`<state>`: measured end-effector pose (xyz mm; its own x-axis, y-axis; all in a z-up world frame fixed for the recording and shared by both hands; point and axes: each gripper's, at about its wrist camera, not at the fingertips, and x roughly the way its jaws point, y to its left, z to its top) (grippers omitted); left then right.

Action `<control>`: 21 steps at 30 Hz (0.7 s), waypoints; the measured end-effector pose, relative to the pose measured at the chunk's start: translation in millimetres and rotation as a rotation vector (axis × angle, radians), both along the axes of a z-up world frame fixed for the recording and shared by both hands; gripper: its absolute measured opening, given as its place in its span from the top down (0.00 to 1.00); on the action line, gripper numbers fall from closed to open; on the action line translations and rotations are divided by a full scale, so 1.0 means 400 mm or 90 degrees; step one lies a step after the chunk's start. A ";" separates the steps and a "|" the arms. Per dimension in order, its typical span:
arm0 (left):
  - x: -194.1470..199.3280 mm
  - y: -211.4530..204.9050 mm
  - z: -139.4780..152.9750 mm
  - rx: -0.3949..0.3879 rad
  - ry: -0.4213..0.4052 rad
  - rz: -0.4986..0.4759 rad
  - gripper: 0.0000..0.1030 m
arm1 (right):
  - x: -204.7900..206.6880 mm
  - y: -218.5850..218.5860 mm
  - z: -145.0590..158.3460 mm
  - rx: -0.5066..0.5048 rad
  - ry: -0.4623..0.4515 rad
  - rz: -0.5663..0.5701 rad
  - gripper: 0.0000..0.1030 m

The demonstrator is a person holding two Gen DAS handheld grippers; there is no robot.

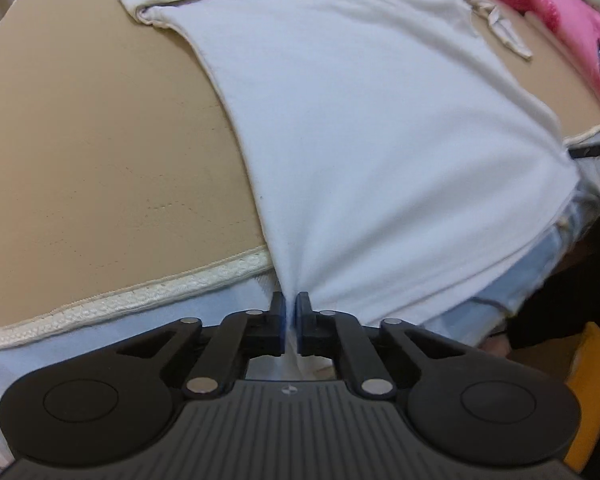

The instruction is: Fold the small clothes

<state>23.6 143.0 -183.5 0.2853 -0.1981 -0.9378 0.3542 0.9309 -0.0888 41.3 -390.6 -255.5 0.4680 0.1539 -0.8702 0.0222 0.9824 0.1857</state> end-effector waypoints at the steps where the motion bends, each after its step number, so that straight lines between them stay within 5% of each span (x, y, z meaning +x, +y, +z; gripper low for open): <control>1: 0.007 0.005 0.013 -0.016 -0.016 0.016 0.90 | -0.002 -0.002 0.018 0.018 -0.030 -0.002 0.97; 3: 0.024 0.029 0.059 -0.077 -0.063 0.055 0.69 | -0.006 -0.001 0.058 0.045 -0.092 -0.007 0.88; 6: 0.040 0.035 0.096 -0.127 -0.105 0.083 0.60 | 0.004 0.007 0.082 0.081 -0.130 -0.010 0.58; 9: 0.053 0.002 0.085 -0.107 -0.098 0.063 0.60 | 0.038 0.046 0.046 0.057 -0.085 0.021 0.58; 12: 0.059 -0.041 0.062 -0.076 -0.088 0.028 0.60 | 0.064 0.083 -0.013 -0.035 -0.009 0.049 0.58; 16: 0.061 -0.048 0.044 -0.067 -0.102 0.025 0.58 | 0.059 0.068 0.055 0.013 -0.089 0.021 0.57; 21: 0.087 -0.054 0.052 -0.051 -0.137 0.063 0.36 | 0.075 0.033 0.115 0.046 -0.189 -0.031 0.57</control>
<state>58.3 121.5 -162.6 0.4985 -0.2302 -0.8358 0.2802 0.9551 -0.0960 71.4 -377.5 -209.6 0.7082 0.1813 -0.6823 0.0031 0.9656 0.2598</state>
